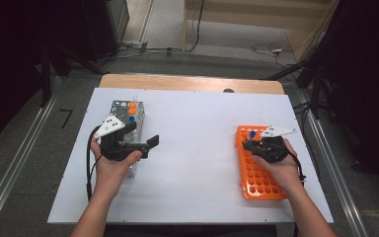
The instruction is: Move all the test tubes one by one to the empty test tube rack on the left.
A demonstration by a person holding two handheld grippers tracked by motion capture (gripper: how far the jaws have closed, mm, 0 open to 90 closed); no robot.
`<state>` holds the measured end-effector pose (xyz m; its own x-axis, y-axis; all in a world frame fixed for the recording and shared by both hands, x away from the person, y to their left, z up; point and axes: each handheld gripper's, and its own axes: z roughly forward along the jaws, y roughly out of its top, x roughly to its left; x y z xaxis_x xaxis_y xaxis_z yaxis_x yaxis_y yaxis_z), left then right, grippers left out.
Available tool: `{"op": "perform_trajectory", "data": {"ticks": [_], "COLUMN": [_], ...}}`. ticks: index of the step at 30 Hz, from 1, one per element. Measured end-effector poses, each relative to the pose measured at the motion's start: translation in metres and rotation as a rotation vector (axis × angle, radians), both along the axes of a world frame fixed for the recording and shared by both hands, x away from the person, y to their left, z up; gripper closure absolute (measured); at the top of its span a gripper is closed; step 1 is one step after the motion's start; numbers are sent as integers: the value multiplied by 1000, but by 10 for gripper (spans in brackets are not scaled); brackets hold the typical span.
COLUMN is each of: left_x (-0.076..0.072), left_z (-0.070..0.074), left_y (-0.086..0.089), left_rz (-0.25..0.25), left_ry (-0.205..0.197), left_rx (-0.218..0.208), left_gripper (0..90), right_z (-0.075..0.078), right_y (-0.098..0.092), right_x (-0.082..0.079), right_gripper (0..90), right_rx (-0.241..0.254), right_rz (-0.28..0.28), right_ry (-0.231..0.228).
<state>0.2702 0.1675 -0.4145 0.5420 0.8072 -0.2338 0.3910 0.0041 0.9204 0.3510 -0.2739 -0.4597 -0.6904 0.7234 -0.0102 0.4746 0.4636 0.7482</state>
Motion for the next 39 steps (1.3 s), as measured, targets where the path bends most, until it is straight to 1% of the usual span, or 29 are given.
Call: {"op": "perform_trajectory", "data": {"ticks": [2, 4, 8, 11, 13, 18, 22, 25, 31, 33, 37, 39], "left_x": [-1, -1, 0, 1, 2, 1, -1, -3, -7, -8, -11, -12], "left_z": [1, 1, 3, 4, 5, 7, 7, 7, 8, 8, 8, 7], "left_y": [-3, -6, -12, -20, -25, -39, -49, -54, -66, -71, -82, -88], "left_rz": [-18, -35, -71, -93, -108, -155, -191, -216, -270, -296, -352, -375], "left_ry": [2, 0, -7, -11, -14, -25, -29, -33, -42, -43, -49, -49], "left_rx": [6, 2, 1, 1, 1, -2, -2, -11, -19, -27, -18, -9], "left_gripper": [30, 32, 46, 48, 52, 69, 108, 132, 191, 223, 304, 335], "right_z": [1, 4, 16, 25, 29, 35, 37, 38, 39, 38, 38, 37], "right_y": [-1, -5, -12, -14, -14, -9, -1, 7, 28, 36, 50, 57], "right_x": [-1, -3, -10, -17, -22, -31, -36, -39, -45, -48, -54, -58], "right_gripper": [743, 744, 744, 744, 744, 744, 744, 744, 745, 745, 745, 745], "right_rx": [16, 43, 103, 136, 148, 170, 207, 218, 212, 213, 198, 197], "right_rz": [0, -3, -1, 3, 14, 56, 106, 144, 213, 234, 283, 305], "right_ry": [-4, -12, -59, -79, -86, -83, -57, -51, -41, -36, -30, -19]}}
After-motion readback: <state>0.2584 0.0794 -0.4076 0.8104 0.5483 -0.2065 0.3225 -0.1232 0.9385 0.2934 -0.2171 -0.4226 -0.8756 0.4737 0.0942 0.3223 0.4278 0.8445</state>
